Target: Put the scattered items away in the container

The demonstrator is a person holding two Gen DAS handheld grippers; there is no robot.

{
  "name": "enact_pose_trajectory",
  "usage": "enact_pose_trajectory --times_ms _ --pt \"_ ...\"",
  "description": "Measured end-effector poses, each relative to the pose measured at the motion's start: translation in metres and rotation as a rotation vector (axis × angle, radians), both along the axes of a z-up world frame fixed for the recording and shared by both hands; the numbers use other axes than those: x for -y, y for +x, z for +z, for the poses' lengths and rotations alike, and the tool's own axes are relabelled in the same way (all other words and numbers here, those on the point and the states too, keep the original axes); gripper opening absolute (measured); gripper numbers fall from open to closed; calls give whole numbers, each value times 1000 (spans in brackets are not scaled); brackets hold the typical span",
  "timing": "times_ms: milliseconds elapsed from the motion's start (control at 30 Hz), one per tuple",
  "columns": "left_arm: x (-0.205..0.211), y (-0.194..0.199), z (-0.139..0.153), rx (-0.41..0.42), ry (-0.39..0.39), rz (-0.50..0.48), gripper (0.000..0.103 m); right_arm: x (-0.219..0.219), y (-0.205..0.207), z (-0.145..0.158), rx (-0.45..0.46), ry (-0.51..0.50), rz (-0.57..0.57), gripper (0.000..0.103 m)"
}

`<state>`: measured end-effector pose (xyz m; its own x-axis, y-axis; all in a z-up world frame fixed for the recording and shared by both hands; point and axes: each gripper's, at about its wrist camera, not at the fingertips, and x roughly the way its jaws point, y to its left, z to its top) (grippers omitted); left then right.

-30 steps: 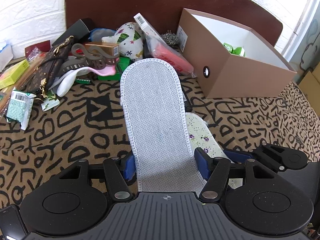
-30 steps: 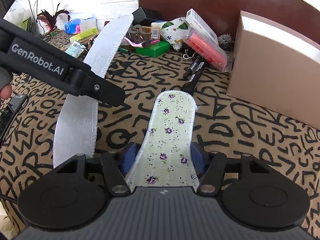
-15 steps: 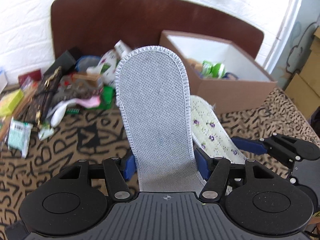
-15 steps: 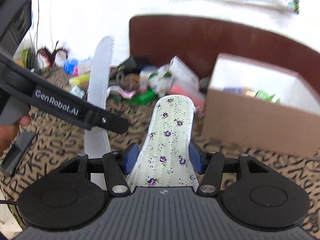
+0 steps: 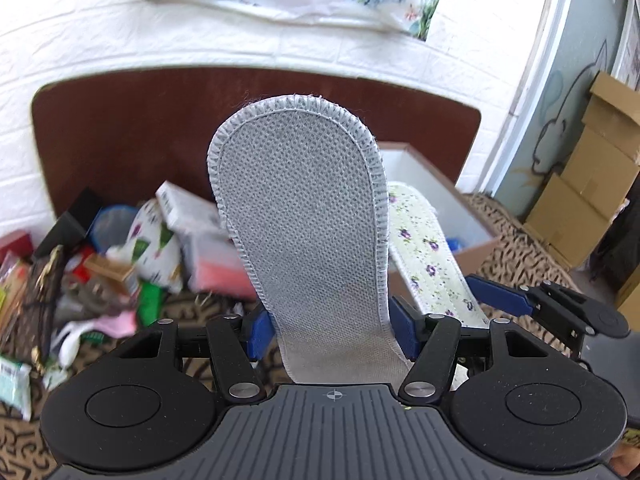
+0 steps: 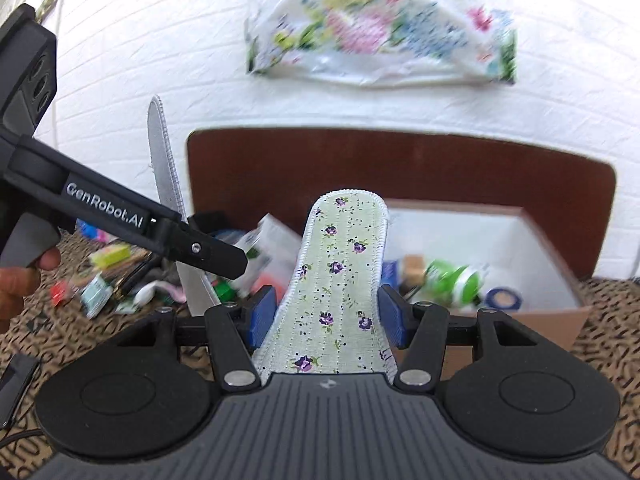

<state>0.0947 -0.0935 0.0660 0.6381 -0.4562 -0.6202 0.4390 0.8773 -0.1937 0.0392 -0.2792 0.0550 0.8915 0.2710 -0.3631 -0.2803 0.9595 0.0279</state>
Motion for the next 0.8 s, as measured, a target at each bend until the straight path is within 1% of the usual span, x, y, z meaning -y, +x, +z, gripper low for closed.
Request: enact_pose_trajectory --times_ms 100,167,267,367,500,633,800 --pt "15 13 11 4 -4 -22 63 13 11 6 30 7 -32 61" --pt "26 23 17 8 9 -36 63 22 17 11 44 19 -49 61" --pt "42 41 22 13 35 -44 63 33 30 18 61 33 -67 61" --pt "55 59 25 8 37 -52 63 42 45 24 82 26 -78 61" --pt "69 83 28 1 31 -61 63 54 67 30 96 33 -97 61" --pt "84 106 29 -4 49 -71 63 65 89 32 98 39 -108 62" --pt "98 134 22 -24 75 -78 64 73 115 28 98 23 -118 62"
